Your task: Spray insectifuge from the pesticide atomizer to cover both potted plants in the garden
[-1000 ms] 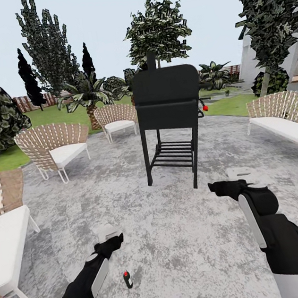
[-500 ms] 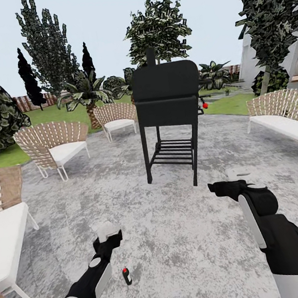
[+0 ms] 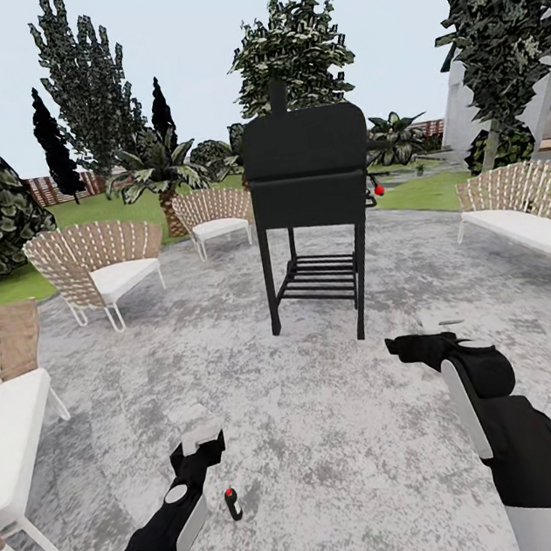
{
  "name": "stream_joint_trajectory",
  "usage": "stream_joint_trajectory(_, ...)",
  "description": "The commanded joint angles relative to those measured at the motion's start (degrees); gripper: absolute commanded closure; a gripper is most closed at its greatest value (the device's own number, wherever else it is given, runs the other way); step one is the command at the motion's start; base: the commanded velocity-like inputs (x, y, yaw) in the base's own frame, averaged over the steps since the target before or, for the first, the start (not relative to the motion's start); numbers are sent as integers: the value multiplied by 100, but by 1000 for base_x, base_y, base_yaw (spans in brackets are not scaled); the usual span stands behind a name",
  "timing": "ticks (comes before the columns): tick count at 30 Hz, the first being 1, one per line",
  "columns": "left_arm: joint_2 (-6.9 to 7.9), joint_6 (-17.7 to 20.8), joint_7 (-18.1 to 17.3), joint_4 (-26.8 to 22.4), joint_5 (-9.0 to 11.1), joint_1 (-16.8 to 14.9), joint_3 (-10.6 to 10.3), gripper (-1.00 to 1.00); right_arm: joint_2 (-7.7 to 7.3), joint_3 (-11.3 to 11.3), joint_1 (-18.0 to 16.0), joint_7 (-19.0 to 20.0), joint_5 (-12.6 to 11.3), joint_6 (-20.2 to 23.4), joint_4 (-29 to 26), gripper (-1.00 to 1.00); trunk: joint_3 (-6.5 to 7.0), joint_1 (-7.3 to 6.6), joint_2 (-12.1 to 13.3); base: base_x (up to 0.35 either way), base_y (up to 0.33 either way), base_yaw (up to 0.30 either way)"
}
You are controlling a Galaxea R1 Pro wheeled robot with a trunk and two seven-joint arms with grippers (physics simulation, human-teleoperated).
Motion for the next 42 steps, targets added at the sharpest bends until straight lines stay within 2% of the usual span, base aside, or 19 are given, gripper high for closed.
stream_joint_trajectory(1, 8, -20, 42, 2, 32, -4, -49, -100, 1, 0, -5, -21, -5, 28, -5, -100, -24, 22, -44, 0, 0, 0)
stream_joint_trajectory(16, 13, -22, 43, 13, 11, 26, -64, -100, 31, -7, -15, -35, 3, 19, -5, -100, -293, 351, -646, 0, 0, 0)
stream_joint_trajectory(20, 15, -22, 39, 13, 18, 29, -66, -100, 6, -191, -97, -34, -5, 7, -5, -100, -365, 439, -806, 0, 0, 0)
stream_joint_trajectory(22, 13, -22, 36, 17, 23, 30, -67, -100, -38, -319, -398, -48, 0, 16, -5, -100, -401, 483, -886, 0, 0, 0)
stream_joint_trajectory(23, 9, -22, 36, 19, 26, 30, -67, -100, -84, -432, -730, -62, 7, 47, -5, -100, -419, 505, -926, 0, 0, 0)
stream_joint_trajectory(27, 5, -22, 35, 20, 30, 34, -67, -100, -232, -589, -1290, -65, 22, 265, -5, -100, -491, 593, -1087, 0, 0, 0)
stream_joint_trajectory(28, 4, -22, 34, 21, 32, 36, -67, -100, -337, -629, -1473, -62, 28, 360, -5, -100, -509, 615, -1127, 0, 0, 0)
stream_joint_trajectory(33, 3, -22, 28, 21, 38, 38, -68, -100, -694, -670, -1897, -49, 37, 490, -5, -100, -598, 724, -1327, 0, 0, 0)
stream_joint_trajectory(34, 3, -22, 24, 21, 39, 39, -68, -100, -830, -677, -2045, -45, 38, 490, -5, -100, -616, 746, -1368, 0, 0, 0)
stream_joint_trajectory(39, 9, -18, 11, 28, 40, 40, -66, -100, -1054, -682, -2260, -52, 45, 490, -5, -100, -706, 856, -1568, 0, 0, 0)
stream_joint_trajectory(42, 10, -15, -5, 71, 36, 40, -65, -100, -1092, -679, -2275, -54, 47, 490, -5, -100, -760, 922, -1688, 0, 0, 0)
